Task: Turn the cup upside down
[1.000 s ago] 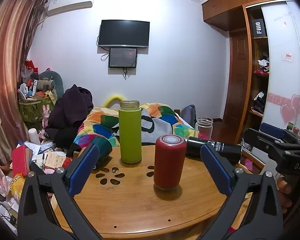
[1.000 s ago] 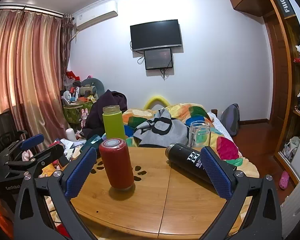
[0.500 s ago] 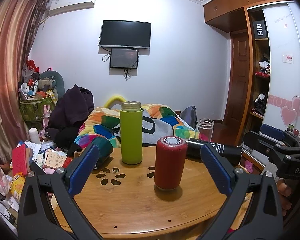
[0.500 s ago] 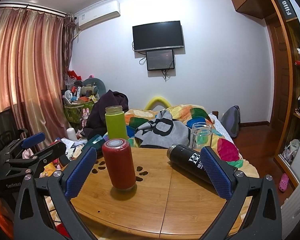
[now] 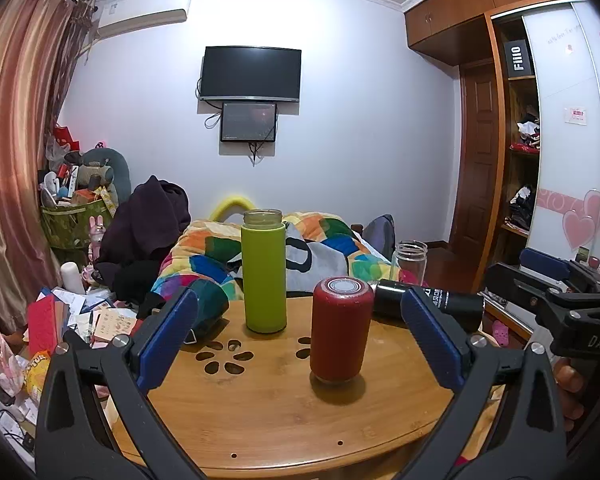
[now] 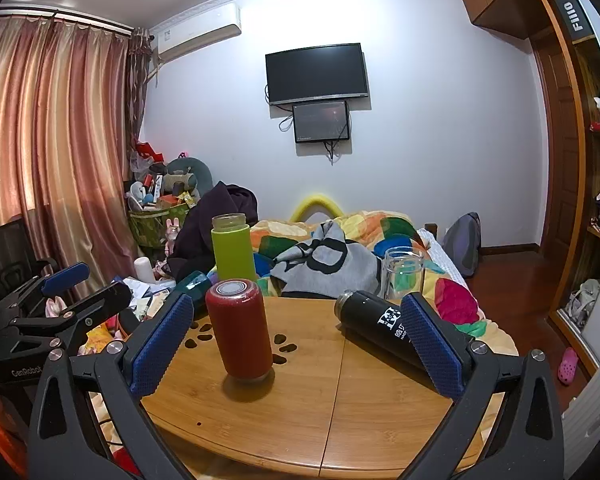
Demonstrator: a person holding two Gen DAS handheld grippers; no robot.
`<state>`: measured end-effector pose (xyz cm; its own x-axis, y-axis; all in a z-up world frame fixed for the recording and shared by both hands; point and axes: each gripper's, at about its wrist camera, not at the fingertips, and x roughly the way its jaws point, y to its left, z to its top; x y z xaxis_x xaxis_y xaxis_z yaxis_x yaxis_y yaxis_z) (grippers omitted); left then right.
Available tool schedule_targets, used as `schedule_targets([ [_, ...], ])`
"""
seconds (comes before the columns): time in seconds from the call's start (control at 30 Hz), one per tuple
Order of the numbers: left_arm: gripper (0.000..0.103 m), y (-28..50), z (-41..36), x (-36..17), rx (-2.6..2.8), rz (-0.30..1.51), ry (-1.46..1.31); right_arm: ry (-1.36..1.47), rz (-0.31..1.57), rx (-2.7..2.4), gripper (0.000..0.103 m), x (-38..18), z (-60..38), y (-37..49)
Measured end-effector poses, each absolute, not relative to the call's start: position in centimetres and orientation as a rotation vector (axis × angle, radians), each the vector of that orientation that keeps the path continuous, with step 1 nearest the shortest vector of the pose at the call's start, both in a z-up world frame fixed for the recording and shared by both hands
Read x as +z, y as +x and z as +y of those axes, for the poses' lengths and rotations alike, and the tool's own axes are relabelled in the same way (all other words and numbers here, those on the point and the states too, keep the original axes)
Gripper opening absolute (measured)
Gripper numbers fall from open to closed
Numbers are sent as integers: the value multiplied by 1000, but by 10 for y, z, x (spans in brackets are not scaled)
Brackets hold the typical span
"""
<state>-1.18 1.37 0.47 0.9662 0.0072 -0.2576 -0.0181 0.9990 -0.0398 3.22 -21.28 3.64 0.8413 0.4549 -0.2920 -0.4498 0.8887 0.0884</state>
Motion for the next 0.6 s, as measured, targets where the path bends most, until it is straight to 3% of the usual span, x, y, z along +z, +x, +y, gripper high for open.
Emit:
schedule_targets([
  [0.6,103,-14,10,9,13,251,-32,21,308,481,103,39,-213,30],
])
